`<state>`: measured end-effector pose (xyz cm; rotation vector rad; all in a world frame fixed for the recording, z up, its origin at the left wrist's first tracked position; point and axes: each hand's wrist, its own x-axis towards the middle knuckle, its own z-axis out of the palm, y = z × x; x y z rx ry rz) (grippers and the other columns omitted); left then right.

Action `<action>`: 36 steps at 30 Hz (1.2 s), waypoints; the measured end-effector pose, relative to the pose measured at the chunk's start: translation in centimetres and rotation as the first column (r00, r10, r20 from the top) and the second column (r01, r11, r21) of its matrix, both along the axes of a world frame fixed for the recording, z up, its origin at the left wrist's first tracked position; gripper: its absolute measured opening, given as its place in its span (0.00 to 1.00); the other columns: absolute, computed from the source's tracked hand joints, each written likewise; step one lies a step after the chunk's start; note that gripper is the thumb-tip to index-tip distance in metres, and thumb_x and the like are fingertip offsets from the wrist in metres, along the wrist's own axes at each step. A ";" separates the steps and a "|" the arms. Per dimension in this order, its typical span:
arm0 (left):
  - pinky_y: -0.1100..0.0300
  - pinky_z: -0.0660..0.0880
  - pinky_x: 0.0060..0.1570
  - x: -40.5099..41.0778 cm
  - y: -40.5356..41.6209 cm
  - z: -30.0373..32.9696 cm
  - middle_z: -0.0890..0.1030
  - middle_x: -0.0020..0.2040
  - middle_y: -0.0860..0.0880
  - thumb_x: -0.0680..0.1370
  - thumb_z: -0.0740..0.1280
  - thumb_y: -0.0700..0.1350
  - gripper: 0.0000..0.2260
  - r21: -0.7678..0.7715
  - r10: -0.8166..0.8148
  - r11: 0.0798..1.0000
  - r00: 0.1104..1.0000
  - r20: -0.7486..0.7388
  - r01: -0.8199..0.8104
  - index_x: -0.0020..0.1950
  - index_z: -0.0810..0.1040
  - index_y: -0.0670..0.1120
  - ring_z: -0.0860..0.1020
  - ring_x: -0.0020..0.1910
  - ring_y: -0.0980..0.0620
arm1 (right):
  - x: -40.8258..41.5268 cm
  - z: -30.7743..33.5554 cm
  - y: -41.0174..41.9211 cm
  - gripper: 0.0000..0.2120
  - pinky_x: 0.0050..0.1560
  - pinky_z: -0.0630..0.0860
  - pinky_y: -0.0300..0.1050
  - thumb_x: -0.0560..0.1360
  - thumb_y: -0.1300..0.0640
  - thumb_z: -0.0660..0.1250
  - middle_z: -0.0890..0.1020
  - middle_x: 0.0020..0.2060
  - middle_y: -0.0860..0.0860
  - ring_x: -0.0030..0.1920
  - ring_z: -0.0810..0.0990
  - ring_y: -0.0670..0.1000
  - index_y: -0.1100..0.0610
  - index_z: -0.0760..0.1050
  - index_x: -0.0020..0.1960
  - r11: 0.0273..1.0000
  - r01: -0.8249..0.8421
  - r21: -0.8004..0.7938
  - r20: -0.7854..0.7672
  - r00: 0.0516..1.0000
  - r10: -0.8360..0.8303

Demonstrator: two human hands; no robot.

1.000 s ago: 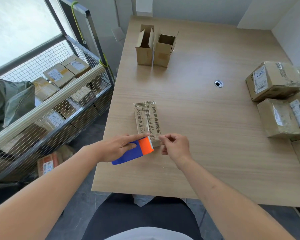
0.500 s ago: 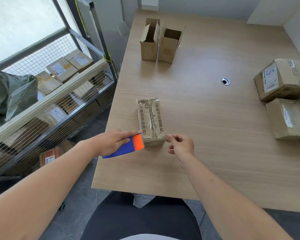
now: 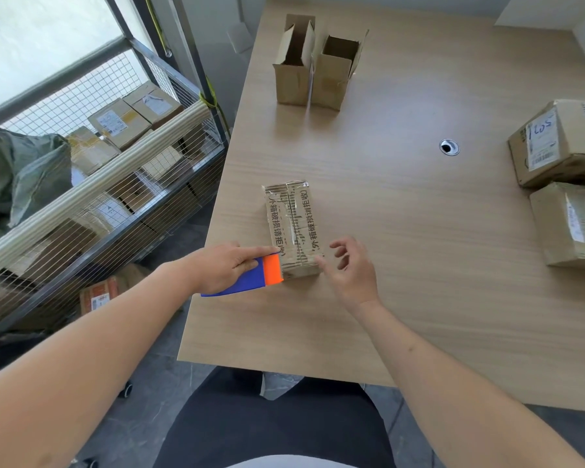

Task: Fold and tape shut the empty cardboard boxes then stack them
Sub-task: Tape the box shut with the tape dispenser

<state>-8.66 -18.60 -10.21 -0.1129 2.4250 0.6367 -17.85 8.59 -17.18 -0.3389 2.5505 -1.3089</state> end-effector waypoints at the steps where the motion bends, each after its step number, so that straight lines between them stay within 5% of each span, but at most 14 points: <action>1: 0.51 0.72 0.59 -0.1 0.0 0.1 0.73 0.55 0.50 0.87 0.50 0.56 0.21 -0.003 -0.005 1.000 1.000 0.001 0.005 0.76 0.52 0.77 0.74 0.50 0.52 | 0.0 0.3 -0.3 0.18 0.45 0.74 0.38 0.68 0.46 0.81 0.75 0.45 0.45 0.41 0.74 0.44 0.48 0.77 0.52 0.994 -0.107 0.018 -0.074 0.991 0.108; 4: 0.53 0.70 0.57 -0.3 0.1 0.2 0.72 0.54 0.51 0.87 0.50 0.55 0.21 0.000 -0.012 1.000 1.000 0.004 0.012 0.76 0.52 0.76 0.73 0.50 0.53 | -0.1 0.0 -1.4 0.17 0.48 0.77 0.48 0.65 0.58 0.81 0.73 0.45 0.46 0.45 0.75 0.47 0.49 0.78 0.48 0.937 -0.316 0.151 -0.141 0.931 0.336; 8: 0.53 0.70 0.58 -0.2 0.1 -0.1 0.72 0.54 0.51 0.87 0.51 0.54 0.21 0.021 0.001 1.000 1.000 -0.001 -0.001 0.76 0.53 0.77 0.73 0.50 0.53 | -1.2 0.4 -2.3 0.17 0.44 0.77 0.54 0.66 0.68 0.71 0.72 0.44 0.46 0.45 0.75 0.53 0.49 0.72 0.46 0.874 -0.373 0.311 -0.093 0.903 0.419; 12: 0.50 0.71 0.60 0.1 0.1 -0.6 0.73 0.55 0.50 0.87 0.51 0.55 0.21 0.034 0.011 0.999 1.000 -0.005 -0.011 0.75 0.52 0.77 0.74 0.52 0.49 | -1.9 1.8 -2.8 0.13 0.51 0.75 0.50 0.69 0.57 0.76 0.73 0.51 0.45 0.54 0.75 0.54 0.48 0.73 0.47 0.772 -0.449 0.450 -0.077 0.842 0.534; 14: 0.50 0.71 0.61 0.1 0.1 -0.7 0.73 0.56 0.49 0.87 0.51 0.55 0.21 0.054 0.016 0.998 1.000 -0.008 -0.016 0.75 0.52 0.77 0.74 0.53 0.49 | -1.6 1.6 -3.2 0.23 0.69 0.69 0.51 0.69 0.46 0.78 0.69 0.68 0.49 0.68 0.67 0.56 0.46 0.74 0.60 0.742 -0.447 0.500 -0.157 0.796 0.585; 16: 0.49 0.71 0.62 0.2 0.0 -1.0 0.73 0.56 0.49 0.87 0.51 0.55 0.21 0.075 0.022 0.997 1.000 -0.018 -0.021 0.73 0.52 0.79 0.74 0.54 0.49 | -1.2 0.8 -3.6 0.37 0.79 0.51 0.52 0.75 0.44 0.73 0.50 0.81 0.53 0.81 0.47 0.55 0.47 0.60 0.79 0.702 -0.504 0.503 -0.115 0.766 0.632; 18: 0.49 0.70 0.63 0.4 -0.1 -1.3 0.74 0.56 0.49 0.87 0.52 0.55 0.22 0.107 0.038 0.994 0.999 -0.032 -0.034 0.70 0.51 0.82 0.74 0.55 0.48 | -0.9 -0.5 -3.8 0.40 0.82 0.44 0.55 0.82 0.44 0.64 0.37 0.82 0.53 0.81 0.33 0.52 0.49 0.44 0.84 0.636 -0.548 0.543 -0.083 0.719 0.690; 20: 0.50 0.70 0.63 0.8 -0.2 -1.5 0.74 0.55 0.49 0.87 0.52 0.54 0.22 0.137 0.058 0.989 0.998 -0.035 -0.053 0.70 0.51 0.82 0.74 0.54 0.49 | -0.7 -1.7 -3.5 0.38 0.81 0.47 0.58 0.84 0.45 0.59 0.36 0.82 0.53 0.81 0.31 0.52 0.49 0.39 0.84 0.617 -0.532 0.580 -0.128 0.689 0.714; 26: 0.50 0.72 0.61 3.6 -2.0 -1.7 0.74 0.53 0.52 0.87 0.54 0.51 0.25 0.244 0.112 0.965 0.993 -0.042 -0.099 0.74 0.52 0.80 0.75 0.52 0.51 | -0.7 -2.6 -3.5 0.36 0.81 0.46 0.56 0.85 0.50 0.59 0.35 0.82 0.54 0.81 0.32 0.54 0.39 0.38 0.82 0.601 -0.516 0.610 -0.166 0.659 0.733; 30: 0.50 0.72 0.61 4.5 -3.9 -1.2 0.72 0.52 0.54 0.87 0.54 0.51 0.25 0.178 0.050 0.983 0.997 -0.051 -0.040 0.74 0.51 0.79 0.73 0.52 0.53 | -0.9 -2.8 -3.5 0.37 0.81 0.48 0.57 0.85 0.52 0.60 0.34 0.81 0.55 0.81 0.32 0.55 0.34 0.40 0.81 0.587 -0.506 0.632 -0.176 0.644 0.744; 36: 0.52 0.72 0.56 4.5 -2.9 -1.4 0.71 0.48 0.50 0.87 0.50 0.56 0.23 -0.027 0.020 0.999 0.999 -0.044 -0.021 0.75 0.46 0.79 0.73 0.48 0.49 | -0.5 -1.7 -3.8 0.28 0.81 0.46 0.58 0.83 0.37 0.45 0.34 0.81 0.54 0.80 0.29 0.54 0.33 0.41 0.80 0.605 -0.524 0.600 -0.142 0.674 0.725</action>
